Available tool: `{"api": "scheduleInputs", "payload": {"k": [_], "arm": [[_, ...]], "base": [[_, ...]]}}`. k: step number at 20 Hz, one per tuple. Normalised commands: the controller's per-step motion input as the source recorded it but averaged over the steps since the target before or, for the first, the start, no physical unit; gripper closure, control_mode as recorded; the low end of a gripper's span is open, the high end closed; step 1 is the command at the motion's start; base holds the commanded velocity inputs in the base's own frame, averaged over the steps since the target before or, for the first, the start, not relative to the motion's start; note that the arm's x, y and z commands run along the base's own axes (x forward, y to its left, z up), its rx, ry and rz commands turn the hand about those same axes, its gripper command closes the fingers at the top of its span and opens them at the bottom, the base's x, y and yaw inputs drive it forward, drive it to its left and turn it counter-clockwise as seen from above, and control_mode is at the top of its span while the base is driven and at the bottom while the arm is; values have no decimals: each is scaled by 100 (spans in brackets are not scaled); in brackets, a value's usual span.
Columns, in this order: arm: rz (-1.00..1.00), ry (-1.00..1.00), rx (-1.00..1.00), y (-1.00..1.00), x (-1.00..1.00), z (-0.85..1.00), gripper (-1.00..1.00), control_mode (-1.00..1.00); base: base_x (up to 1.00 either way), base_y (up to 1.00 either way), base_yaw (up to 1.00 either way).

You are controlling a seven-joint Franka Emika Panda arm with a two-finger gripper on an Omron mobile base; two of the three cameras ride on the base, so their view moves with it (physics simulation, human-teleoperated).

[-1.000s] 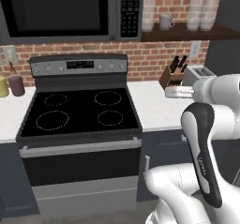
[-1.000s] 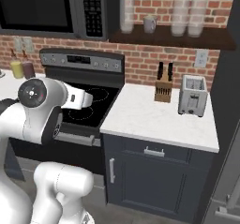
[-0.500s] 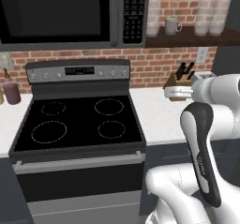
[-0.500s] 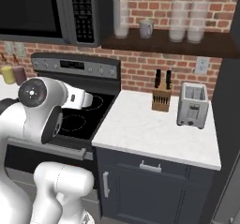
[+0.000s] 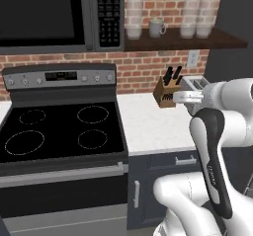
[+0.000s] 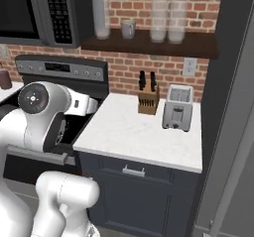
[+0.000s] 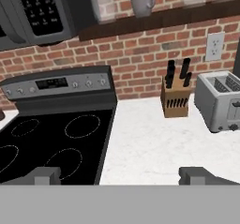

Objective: Gather all objects into one cabinet and sort the glasses and bowls to opposite sides.

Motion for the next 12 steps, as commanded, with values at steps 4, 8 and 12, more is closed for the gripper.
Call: {"api": "scheduleInputs", "payload": {"k": [4,8,12], "arm": [[0,0,0,0,0,0,-100,100],[0,0,0,0,0,0,-100,100],[0,0,0,0,0,0,-100,100]], "base": [[2,-4,-5],[4,-18,-3],[42,-34,-15]]}}
